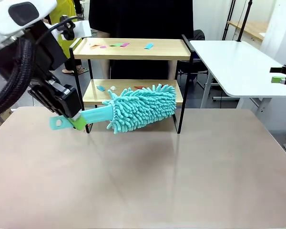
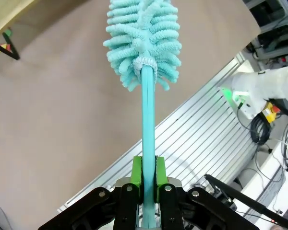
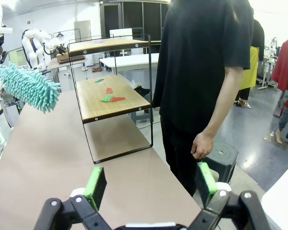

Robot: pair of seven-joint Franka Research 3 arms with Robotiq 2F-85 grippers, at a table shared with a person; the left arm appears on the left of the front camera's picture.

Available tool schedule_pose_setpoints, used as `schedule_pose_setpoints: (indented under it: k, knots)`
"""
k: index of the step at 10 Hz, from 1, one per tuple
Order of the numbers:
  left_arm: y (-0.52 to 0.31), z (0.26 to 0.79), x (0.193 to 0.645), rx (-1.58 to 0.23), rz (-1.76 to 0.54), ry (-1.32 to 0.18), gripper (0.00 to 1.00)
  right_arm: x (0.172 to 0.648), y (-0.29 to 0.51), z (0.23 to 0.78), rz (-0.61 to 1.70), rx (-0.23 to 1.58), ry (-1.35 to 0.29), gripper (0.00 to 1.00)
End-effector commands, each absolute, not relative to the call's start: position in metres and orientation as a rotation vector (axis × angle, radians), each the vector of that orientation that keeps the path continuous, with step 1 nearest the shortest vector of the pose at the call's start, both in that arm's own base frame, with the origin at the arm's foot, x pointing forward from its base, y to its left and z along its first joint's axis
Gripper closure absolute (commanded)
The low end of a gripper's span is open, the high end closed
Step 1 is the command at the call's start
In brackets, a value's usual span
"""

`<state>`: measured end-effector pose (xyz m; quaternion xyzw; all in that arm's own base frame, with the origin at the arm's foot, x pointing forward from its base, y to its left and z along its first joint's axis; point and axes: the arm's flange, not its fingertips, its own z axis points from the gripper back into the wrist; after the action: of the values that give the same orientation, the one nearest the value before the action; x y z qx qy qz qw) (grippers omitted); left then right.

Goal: Clean the shelf.
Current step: Clean the specific section of the Shelf indicated by the human with the Duster.

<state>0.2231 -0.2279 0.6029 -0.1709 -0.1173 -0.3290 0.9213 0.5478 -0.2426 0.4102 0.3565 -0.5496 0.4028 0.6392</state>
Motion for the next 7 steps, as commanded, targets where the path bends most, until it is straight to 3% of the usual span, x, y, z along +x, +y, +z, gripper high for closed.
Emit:
schedule_pose_setpoints:
  k: [1, 7]
  knots:
    - [-0.229, 0.603, 0.223, -0.353, -0.676, -0.241, 0.87, 0.548, -0.24, 0.414, 0.926, 0.812, -1.258, 0.0]
    - [-0.277, 0.576, 0.26, -0.474, -0.538, -0.309, 0.87, 0.548, -0.24, 0.414, 0.926, 0.812, -1.258, 0.0]
